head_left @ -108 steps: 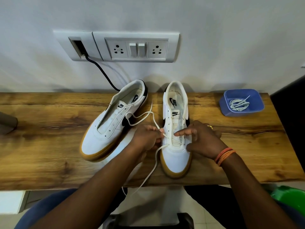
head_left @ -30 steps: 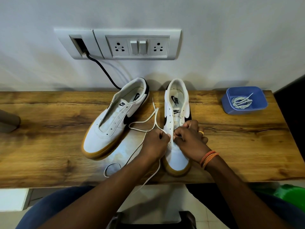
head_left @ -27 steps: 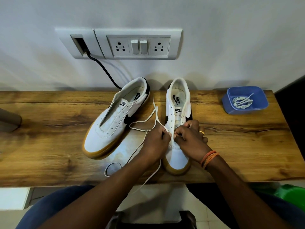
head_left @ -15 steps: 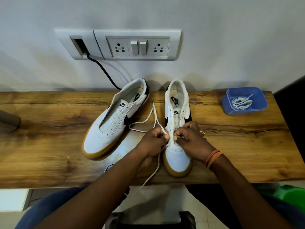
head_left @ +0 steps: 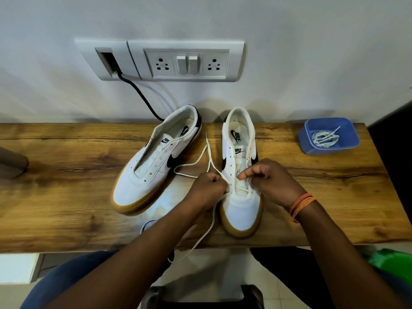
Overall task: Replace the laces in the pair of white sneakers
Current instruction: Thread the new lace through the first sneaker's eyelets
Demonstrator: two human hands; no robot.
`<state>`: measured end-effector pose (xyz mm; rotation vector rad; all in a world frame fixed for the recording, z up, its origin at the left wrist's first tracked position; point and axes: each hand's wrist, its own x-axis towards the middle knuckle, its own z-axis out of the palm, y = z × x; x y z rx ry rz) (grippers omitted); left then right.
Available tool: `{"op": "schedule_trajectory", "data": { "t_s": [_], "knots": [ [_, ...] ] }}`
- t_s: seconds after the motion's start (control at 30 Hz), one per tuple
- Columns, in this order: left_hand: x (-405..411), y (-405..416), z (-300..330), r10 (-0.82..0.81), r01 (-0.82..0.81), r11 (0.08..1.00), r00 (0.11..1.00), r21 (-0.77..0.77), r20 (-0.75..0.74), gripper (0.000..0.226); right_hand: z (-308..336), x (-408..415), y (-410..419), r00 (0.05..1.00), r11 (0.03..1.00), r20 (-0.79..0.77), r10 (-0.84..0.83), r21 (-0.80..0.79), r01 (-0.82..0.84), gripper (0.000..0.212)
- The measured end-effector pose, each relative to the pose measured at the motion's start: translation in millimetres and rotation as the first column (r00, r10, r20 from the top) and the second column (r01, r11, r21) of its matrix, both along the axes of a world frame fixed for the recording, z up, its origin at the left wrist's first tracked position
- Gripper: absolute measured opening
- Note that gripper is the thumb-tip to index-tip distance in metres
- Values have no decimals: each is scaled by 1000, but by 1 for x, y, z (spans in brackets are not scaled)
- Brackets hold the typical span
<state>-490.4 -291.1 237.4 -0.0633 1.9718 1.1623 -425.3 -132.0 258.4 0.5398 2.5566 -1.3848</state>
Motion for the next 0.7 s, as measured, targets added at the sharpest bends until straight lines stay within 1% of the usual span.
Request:
{"op": "schedule_trajectory", "data": {
  "t_s": [0.1, 0.17, 0.23, 0.33, 0.47, 0.53, 0.6, 0.7],
  "knots": [
    [0, 1, -1, 21, -20, 999, 1000, -25, 14, 28, 0, 1, 2, 1000, 1000, -20, -7, -4, 6, 19],
    [1, 0, -3, 5, -6, 1000, 1000, -27, -17, 38, -1, 2, 1, 999, 999, -33, 23, 46, -22, 15],
    [3, 0, -4, -24, 22, 999, 998, -30, -66, 39, -3, 3, -1, 998, 991, -31, 56, 124, -52, 14],
    [4, 1, -6, -11, 11, 1000, 997, 0, -77, 37, -10, 3, -3, 999, 974, 7, 54, 219, -54, 18],
    [6, 0, -6, -29, 30, 1000, 997, 6, -78, 30, -8, 2, -6, 998, 970, 27, 48, 239, -54, 19],
    [4, -1, -3, -38, 38, 999, 999, 18, -27, 29, -6, 2, -5, 998, 966, 28, 57, 249, -62, 20],
    [-2, -5, 5, -88, 87, 996, 995, 27, 42, 26, -4, 2, -5, 998, 969, 36, 56, 237, -63, 22],
    [-17, -17, 24, -179, 177, 984, 983, 33, 46, 13, 3, 3, -6, 999, 978, 3, 41, 207, -41, 20]
  ]
}}
